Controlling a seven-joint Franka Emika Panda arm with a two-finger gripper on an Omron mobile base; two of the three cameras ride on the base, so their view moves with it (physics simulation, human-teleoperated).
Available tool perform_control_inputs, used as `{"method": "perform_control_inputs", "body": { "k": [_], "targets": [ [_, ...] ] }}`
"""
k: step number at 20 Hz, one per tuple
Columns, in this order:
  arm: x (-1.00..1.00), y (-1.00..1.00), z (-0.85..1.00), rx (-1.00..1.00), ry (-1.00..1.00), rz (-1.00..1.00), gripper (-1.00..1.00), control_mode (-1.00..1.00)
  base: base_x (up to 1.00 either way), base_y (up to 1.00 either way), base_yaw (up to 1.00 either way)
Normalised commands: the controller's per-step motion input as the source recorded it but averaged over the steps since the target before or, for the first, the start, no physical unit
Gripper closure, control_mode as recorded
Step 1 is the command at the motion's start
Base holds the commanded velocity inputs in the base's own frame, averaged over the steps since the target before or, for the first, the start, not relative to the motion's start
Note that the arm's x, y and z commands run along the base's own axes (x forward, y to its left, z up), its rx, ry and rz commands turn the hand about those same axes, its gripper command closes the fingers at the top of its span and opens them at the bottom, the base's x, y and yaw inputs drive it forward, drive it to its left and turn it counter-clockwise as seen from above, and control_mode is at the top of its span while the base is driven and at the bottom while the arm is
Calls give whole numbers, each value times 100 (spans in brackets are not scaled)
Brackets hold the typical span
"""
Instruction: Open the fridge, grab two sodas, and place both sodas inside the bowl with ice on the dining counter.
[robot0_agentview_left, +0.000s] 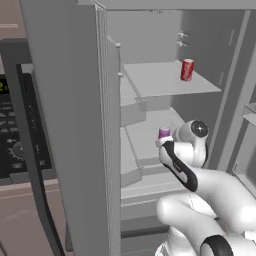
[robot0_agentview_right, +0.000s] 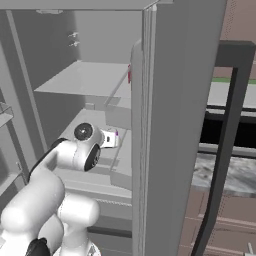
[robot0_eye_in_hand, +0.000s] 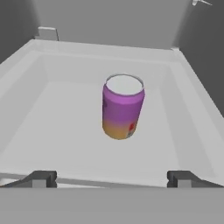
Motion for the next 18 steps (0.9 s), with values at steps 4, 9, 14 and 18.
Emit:
{"method": "perform_control_inputs", "body": {
  "k": [4,9,14,18],
  "targets": [
    [20,-4,0,2,0,0,-100,-100,0,0,0],
    [22,-11,0,4,0,0,-100,-100,0,0,0],
    [23,-2,0,3,0,0,-100,-100,0,0,0],
    [28,0,0,2,0,-1,-100,-100,0,0,0]
  ]
}}
